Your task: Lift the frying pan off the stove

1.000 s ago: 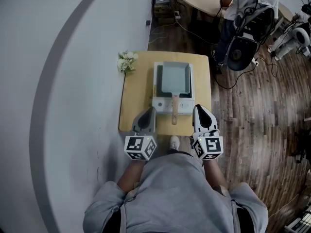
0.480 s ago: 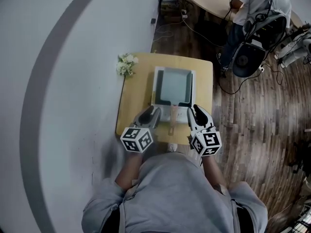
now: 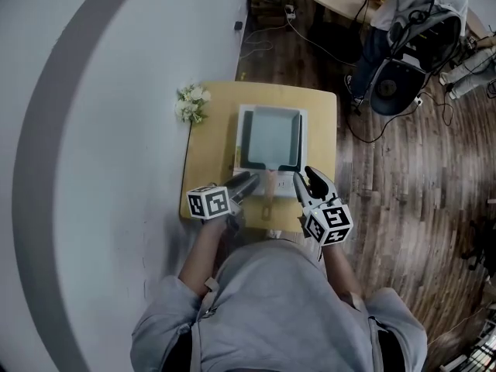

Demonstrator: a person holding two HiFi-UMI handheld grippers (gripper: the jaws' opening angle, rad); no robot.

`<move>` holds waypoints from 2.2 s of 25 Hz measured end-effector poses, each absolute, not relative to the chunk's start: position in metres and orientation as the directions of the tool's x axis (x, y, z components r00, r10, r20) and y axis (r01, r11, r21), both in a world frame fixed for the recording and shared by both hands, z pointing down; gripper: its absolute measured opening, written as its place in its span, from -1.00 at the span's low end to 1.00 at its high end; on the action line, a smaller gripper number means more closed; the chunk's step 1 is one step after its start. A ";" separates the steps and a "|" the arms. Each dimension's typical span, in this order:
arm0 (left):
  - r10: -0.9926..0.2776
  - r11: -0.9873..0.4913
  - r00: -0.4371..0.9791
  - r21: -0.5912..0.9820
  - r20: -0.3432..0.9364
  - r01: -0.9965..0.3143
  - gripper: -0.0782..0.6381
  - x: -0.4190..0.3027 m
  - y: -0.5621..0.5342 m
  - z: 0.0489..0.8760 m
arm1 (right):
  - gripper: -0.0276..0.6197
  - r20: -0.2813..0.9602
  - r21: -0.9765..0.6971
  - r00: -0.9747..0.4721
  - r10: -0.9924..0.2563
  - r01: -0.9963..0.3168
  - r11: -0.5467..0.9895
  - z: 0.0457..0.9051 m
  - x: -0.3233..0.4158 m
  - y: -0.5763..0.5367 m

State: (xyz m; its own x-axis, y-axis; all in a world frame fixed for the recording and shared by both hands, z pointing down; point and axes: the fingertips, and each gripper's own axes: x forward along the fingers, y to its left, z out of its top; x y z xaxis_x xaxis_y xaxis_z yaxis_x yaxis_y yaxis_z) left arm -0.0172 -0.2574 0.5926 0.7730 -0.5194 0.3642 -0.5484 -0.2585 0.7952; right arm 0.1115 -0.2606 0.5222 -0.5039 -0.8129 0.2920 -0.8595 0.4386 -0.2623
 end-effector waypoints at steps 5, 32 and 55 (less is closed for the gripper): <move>-0.354 -0.198 0.883 0.897 0.310 -0.394 -0.29 0.010 -0.259 0.612 | -0.61 0.287 -0.266 -0.528 -0.799 -0.846 0.463 0.524 0.120 -0.266; 0.038 0.067 0.996 0.994 0.085 -0.087 -0.30 0.064 -0.249 0.663 | -0.57 0.401 -0.571 -0.733 -0.550 -0.669 0.475 0.603 0.100 -0.230; -0.060 0.083 0.998 0.996 0.026 -0.021 -0.40 0.067 -0.257 0.668 | -0.58 0.235 -0.967 -0.952 -0.196 -0.250 0.054 0.651 0.009 -0.175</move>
State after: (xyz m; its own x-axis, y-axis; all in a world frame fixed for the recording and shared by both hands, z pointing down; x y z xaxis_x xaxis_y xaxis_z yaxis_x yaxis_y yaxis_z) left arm 0.0666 -0.2566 0.6684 0.9978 -0.0605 0.0261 -0.0210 0.0827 0.9964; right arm 0.0086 -0.1755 0.6508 -0.9520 -0.1956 0.2355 -0.2502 0.0540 -0.9667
